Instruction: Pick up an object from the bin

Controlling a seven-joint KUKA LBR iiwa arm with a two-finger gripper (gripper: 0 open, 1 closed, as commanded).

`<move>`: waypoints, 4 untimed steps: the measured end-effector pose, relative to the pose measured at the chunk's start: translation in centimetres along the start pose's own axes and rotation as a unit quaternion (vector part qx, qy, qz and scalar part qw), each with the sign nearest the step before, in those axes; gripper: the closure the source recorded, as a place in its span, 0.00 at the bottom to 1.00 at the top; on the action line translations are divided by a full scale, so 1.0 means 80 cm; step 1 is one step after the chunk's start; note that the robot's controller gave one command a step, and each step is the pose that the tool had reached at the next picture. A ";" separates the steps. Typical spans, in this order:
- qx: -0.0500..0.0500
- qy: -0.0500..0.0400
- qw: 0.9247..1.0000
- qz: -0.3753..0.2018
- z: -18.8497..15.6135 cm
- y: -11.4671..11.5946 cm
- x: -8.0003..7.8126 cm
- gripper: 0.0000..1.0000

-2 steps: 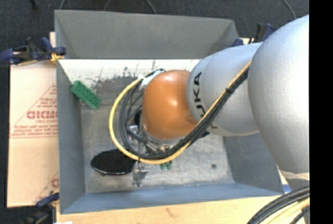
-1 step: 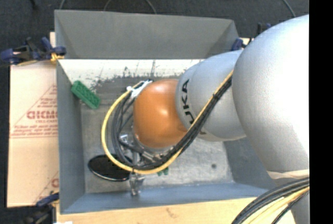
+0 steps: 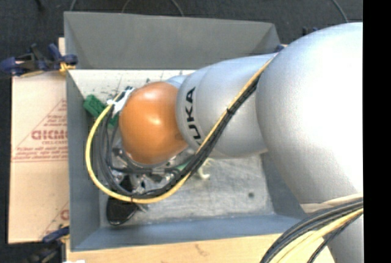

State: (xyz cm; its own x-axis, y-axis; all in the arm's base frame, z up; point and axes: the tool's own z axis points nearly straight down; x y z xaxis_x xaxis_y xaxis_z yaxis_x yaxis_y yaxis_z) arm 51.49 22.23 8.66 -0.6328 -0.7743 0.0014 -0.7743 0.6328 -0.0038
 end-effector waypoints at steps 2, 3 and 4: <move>0.000 0.000 1.000 -0.008 0.003 -0.003 -0.001 1.00; -0.001 0.002 1.000 -0.010 0.004 -0.009 -0.009 1.00; -0.001 0.002 0.998 -0.067 0.004 -0.010 -0.016 1.00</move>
Offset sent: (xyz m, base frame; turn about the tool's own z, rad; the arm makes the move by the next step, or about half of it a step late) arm 0.0003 -0.0028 -0.0166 -0.0346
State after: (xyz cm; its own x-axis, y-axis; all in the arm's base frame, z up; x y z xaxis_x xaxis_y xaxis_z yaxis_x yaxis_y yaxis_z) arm 52.93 22.74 8.32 -0.5240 -0.8517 0.0054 -0.8517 0.5240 -0.0012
